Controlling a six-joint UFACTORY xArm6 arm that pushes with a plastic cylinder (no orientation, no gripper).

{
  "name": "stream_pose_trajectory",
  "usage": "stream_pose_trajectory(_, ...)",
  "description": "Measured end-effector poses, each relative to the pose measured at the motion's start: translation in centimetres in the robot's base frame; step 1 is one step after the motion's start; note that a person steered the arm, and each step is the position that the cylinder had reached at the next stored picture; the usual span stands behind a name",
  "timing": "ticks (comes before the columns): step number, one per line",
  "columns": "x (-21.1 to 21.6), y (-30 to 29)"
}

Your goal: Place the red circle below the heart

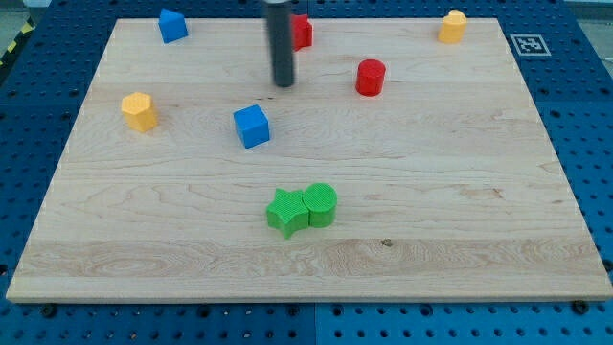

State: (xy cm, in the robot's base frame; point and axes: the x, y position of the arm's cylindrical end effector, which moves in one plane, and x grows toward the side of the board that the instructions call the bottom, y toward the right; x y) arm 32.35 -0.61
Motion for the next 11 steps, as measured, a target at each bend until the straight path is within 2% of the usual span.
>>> stream_pose_trajectory(1,-0.5,4.7)
stream_pose_trajectory(5,0.7,11.8)
stream_pose_trajectory(8,2.1,21.0)
stream_pose_trajectory(10,4.0,20.9)
stream_pose_trajectory(11,4.2,19.0)
